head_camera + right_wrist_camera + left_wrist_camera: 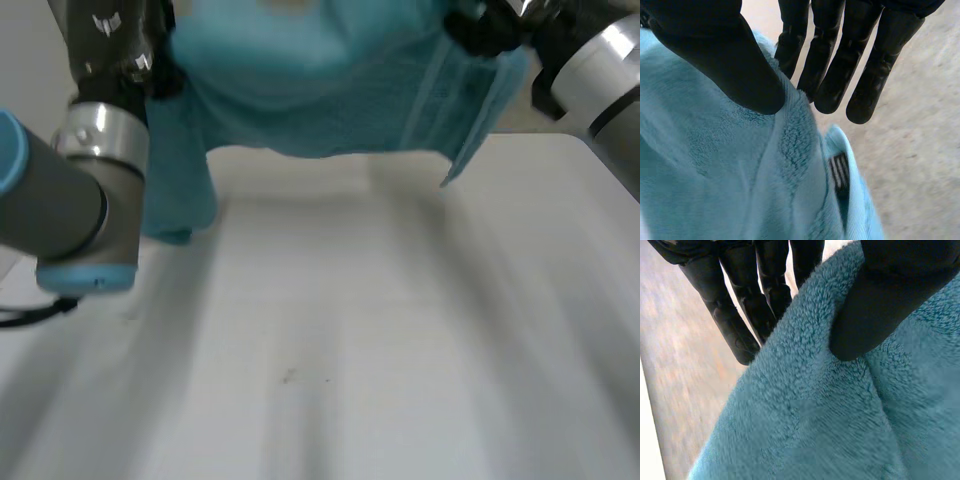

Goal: Fold the laundry

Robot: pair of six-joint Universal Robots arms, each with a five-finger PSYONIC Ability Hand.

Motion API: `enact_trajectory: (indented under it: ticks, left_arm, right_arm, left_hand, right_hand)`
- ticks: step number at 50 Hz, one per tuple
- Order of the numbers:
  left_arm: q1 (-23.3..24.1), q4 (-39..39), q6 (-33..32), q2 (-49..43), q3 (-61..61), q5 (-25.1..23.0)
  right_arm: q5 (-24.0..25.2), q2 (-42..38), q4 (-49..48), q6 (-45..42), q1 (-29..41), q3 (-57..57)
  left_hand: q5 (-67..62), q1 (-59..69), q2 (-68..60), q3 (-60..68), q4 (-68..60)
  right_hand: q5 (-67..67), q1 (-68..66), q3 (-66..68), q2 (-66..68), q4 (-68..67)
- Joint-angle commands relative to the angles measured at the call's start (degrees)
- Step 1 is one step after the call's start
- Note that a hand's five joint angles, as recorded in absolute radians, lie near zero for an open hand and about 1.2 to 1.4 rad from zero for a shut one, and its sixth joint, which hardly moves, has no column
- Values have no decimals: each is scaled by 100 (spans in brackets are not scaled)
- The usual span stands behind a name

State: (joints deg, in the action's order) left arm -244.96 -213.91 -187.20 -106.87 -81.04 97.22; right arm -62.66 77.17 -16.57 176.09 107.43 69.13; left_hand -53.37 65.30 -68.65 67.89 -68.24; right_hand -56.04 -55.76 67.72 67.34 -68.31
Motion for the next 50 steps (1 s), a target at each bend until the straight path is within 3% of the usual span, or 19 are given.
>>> enact_trajectory:
  ticks: [1, 7, 9, 10, 11, 12, 17, 19, 23, 25, 26, 28, 31, 33, 36, 46, 50]
  left_arm:
    - [351, 1428, 61, 70, -1422, 604]
    - [818, 2222, 184, 70, -1828, 684]
    - [1133, 2642, 359, 78, -1916, 675]
    - [1134, 2644, 360, 79, -1916, 675]
    - [1221, 2844, 473, 96, -1916, 666]
    - [1222, 2846, 474, 96, -1916, 666]
    - [1310, 3636, 624, 219, -1689, 579]
    - [1301, 3750, 589, 237, -1505, 552]
    - [1152, 3786, 395, 228, -1125, 490]
    - [567, 3786, -68, 219, -810, 333]
    - [563, 3786, -71, 219, -809, 332]
    - [-58, 3769, -683, 202, -572, -87]
    - [-237, 3786, -1011, 140, -466, -397]
    - [-438, 3804, -1615, -131, -256, -1001]
    - [-535, 3883, -2038, -509, -10, -1275]
    - [-948, 4279, -2786, -1371, 615, -644]
    - [-1037, 4270, -3024, -1618, 686, -599]
  right_arm:
    - [87, -333, 179, -399, 32, 1225]
    - [52, -536, 875, -1200, 32, 1560]
    - [-9, -563, 1234, -1804, 14, 1761]
    - [-9, -563, 1235, -1806, 14, 1762]
    - [-44, -563, 1313, -2041, -12, 1849]
    - [-45, -563, 1314, -2044, -12, 1850]
    - [-282, -537, 1288, -2307, -82, 2148]
    - [-282, -536, 1253, -2307, -91, 2201]
    - [-282, -528, 1121, -2307, -82, 2334]
    - [-291, -528, 963, -2307, -91, 2482]
    - [-291, -528, 963, -2307, -91, 2483]
    - [-282, -528, 805, -2299, -91, 2623]
    - [-282, -528, 752, -2299, -82, 2685]
    - [-273, -536, 682, -2299, -74, 2764]
    - [-273, -545, 681, -2299, -82, 2773]
    - [-247, -545, 673, -2307, -126, 2834]
    - [-247, -545, 673, -2351, -135, 2878]
  left_hand:
    - [-1663, 1470, -1135, 1211, -1176]
    - [-1329, 1136, -801, 877, -842]
    - [1030, -1223, 1558, -1483, 1517]
    - [1043, -1236, 1571, -1495, 1529]
    - [2109, -2301, 2637, -2561, 2595]
    - [2119, -2312, 2647, -2572, 2606]
    - [5055, -5248, 5583, -5508, 5542]
    - [5296, -5489, 5824, -5749, 5783]
    - [5332, -5525, 5860, -5785, 5819]
    - [5265, -5458, 5793, -5718, 5752]
    - [5265, -5458, 5793, -5717, 5752]
    - [5064, -5256, 5592, -5516, 5550]
    - [4996, -5189, 5524, -5448, 5483]
    - [4627, -4820, 5155, -5079, 5114]
    - [4208, -4401, 4737, -4661, 4695]
    - [3650, -3843, 4178, -4103, 4137]
    - [3650, -3843, 4178, -4103, 4137]
  right_hand:
    - [-1396, -2424, 1228, 1266, -1169]
    - [-1396, -2424, 1228, 1266, -1169]
    - [-1396, -2424, 1228, 1266, -1169]
    - [-1396, -2424, 1228, 1266, -1169]
    - [-1396, -2424, 1228, 1266, -1169]
    - [-1396, -2424, 1228, 1266, -1169]
    - [-1396, -2424, 1228, 1266, -1169]
    - [-1396, -2424, 1228, 1266, -1169]
    - [-1396, -2424, 1228, 1266, -1169]
    - [-1396, -2424, 1228, 1266, -1169]
    - [-1396, -2424, 1228, 1266, -1169]
    - [-1396, -2424, 1228, 1266, -1169]
    - [-1396, -2424, 1228, 1266, -1169]
    - [-1396, -2424, 1228, 1266, -1169]
    - [-1396, -2424, 1228, 1266, -1169]
    - [-1396, -2424, 1228, 1266, -1169]
    - [-1396, -2424, 1228, 1266, -1169]
